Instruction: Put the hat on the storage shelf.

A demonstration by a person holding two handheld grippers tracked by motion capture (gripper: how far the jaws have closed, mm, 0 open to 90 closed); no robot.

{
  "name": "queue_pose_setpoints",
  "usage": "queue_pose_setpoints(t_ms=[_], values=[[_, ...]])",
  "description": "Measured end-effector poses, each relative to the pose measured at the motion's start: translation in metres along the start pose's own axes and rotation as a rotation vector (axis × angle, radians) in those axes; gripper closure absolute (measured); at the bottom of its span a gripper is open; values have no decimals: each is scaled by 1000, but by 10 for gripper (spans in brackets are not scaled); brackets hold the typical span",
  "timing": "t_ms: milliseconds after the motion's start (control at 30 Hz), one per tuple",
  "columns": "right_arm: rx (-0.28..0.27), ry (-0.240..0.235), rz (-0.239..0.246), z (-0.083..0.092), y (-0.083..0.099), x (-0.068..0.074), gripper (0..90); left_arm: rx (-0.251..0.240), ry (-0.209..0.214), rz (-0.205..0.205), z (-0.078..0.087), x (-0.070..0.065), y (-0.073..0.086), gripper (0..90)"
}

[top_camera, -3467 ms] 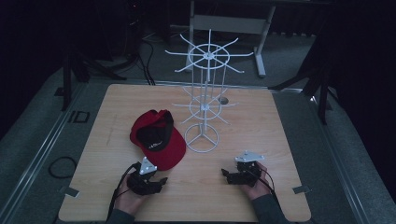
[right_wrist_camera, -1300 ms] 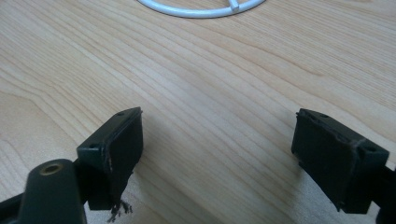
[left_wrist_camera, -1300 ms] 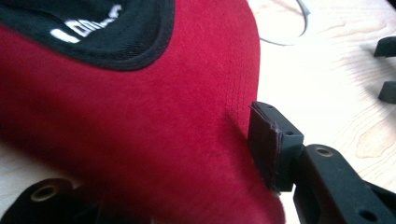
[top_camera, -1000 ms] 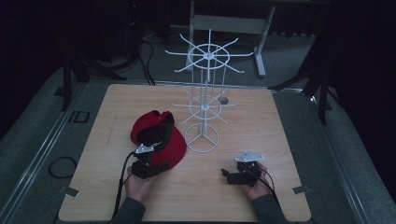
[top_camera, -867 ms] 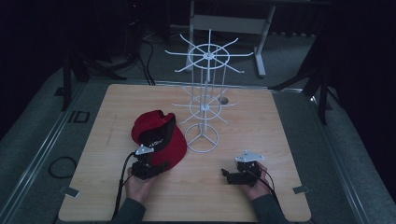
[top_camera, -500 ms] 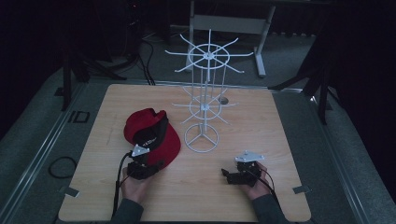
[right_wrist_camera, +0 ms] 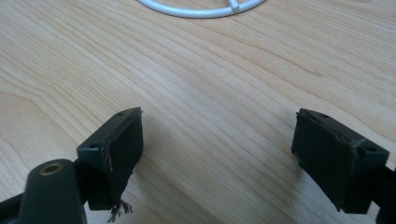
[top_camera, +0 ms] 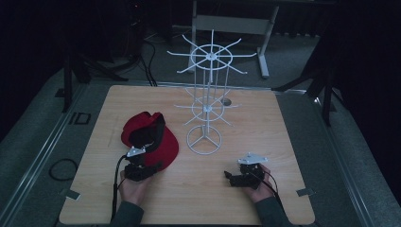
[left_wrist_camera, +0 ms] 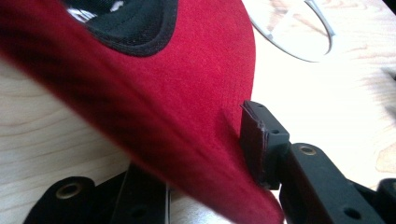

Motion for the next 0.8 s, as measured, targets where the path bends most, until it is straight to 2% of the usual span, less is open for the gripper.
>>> queue_pose_setpoints(t_ms=[200,367,533,800], values=[[0,0,1,0,0,0,165,-12,-13,12,3,2,1,635],[0,0,0,0,0,0,165,-27,-15,37,6,5,0,689],[0,0,0,0,0,0,165,-52,-22,14,9,5,-2,774],[0,0,1,0,0,0,165,-61,-4,-5,10,4,-1,820]])
Point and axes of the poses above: each handheld gripper's, and its own axes: z roughly backward along the jaws, y roughly out of its underside, x roughly to its left, the point moved 3 cm from there along -z, roughly forward along the jaws, and after that the axes turned 6 degrees about -y, right-handed, at the moved point
